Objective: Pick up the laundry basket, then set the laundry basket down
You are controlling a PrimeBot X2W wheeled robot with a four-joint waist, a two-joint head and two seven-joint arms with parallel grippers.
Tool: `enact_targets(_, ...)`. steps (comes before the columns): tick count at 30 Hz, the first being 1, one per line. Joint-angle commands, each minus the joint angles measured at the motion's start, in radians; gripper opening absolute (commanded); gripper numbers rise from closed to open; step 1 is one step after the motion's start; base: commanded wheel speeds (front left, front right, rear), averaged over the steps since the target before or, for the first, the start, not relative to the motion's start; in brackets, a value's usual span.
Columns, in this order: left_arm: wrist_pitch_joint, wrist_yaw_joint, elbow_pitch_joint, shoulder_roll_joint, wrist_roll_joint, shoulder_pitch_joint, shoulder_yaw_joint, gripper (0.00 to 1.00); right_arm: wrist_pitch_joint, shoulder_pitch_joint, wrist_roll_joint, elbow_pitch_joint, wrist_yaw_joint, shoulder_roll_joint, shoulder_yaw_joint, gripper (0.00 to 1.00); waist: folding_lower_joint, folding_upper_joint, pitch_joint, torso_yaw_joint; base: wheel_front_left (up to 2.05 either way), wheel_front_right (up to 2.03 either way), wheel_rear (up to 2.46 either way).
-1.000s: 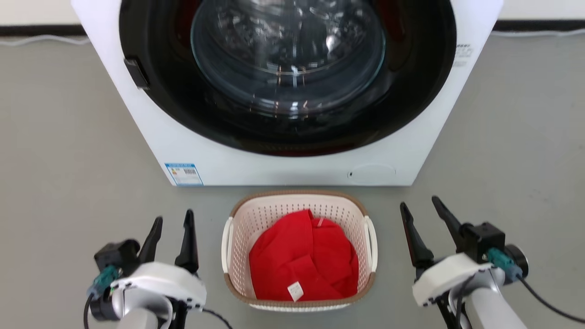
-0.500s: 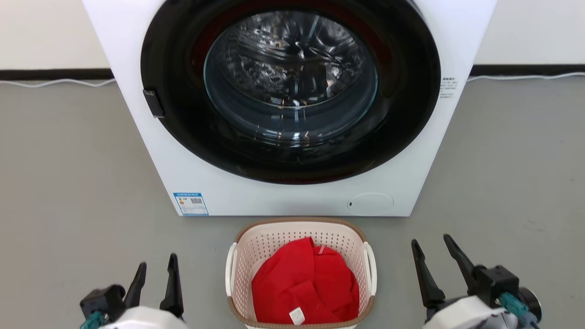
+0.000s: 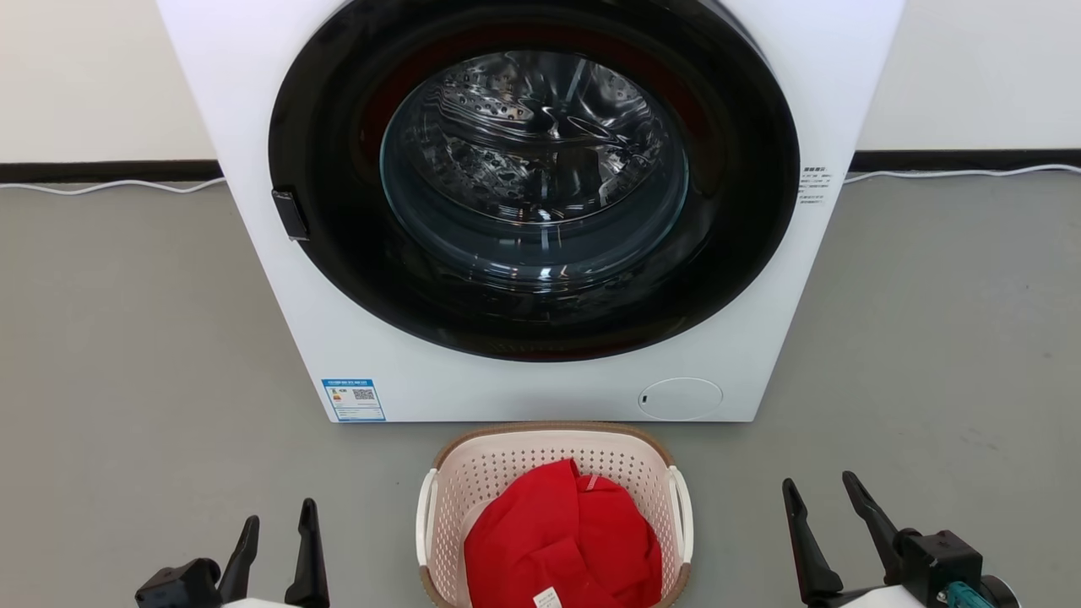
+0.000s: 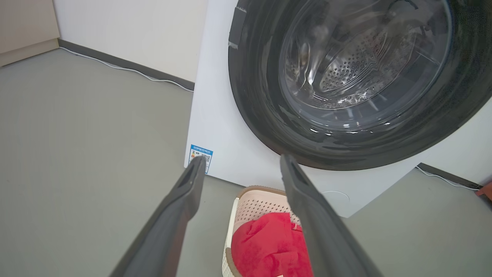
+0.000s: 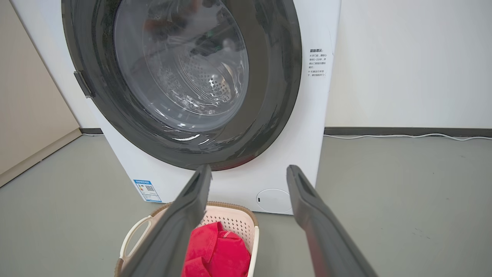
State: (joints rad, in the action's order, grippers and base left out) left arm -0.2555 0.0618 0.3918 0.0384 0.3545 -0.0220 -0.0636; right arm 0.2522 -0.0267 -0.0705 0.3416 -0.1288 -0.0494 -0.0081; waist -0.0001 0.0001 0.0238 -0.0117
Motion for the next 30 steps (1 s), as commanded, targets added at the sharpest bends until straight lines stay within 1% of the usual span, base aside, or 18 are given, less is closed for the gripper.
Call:
enact_targets(1,-0.006,-0.003,-0.029,0.012,0.003,0.013,-0.032,1.0,0.01,0.01,0.012,-0.025,-0.002,-0.002,0.02,1.0,0.0001,-0.0001,0.0,0.001,0.0,0.0,0.0)
enact_targets(16,-0.006,0.0,-0.034,0.012,-0.014,0.008,-0.02,1.0,0.01,0.006,0.008,-0.017,-0.002,-0.001,0.01,1.0,0.0001,-0.0001,0.004,0.007,0.0,0.0,0.0)
enact_targets(17,0.0,0.0,-0.009,0.001,-0.008,-0.012,0.007,0.0,0.0,-0.013,0.0,0.002,0.0,0.002,-0.012,0.0,0.0001,-0.0001,0.004,0.007,0.0,0.0,0.0)
enact_targets(22,0.003,0.0,0.043,-0.013,-0.004,-0.026,0.007,0.0,-0.005,-0.028,-0.007,0.049,0.0,0.005,-0.013,0.0,0.0001,-0.0001,0.004,0.007,0.0,0.0,0.0)
enact_targets(25,0.014,0.002,0.042,-0.012,0.025,-0.019,0.002,0.0,-0.016,-0.021,-0.043,0.049,0.0,0.005,-0.018,0.0,0.0005,-0.0001,0.004,0.007,0.0,0.0,0.0)
enact_targets(28,0.023,0.004,0.036,-0.012,0.056,-0.016,0.001,0.0,-0.025,-0.019,-0.081,0.044,0.0,0.005,-0.02,0.0,0.0023,-0.0001,0.005,0.007,0.0,0.0,0.0)
enact_targets(30,0.029,0.005,0.032,-0.011,0.077,-0.015,0.001,0.0,-0.03,-0.017,-0.105,0.041,0.0,0.005,-0.021,0.0,0.0016,-0.0001,0.004,0.007,0.0,0.0,0.0)
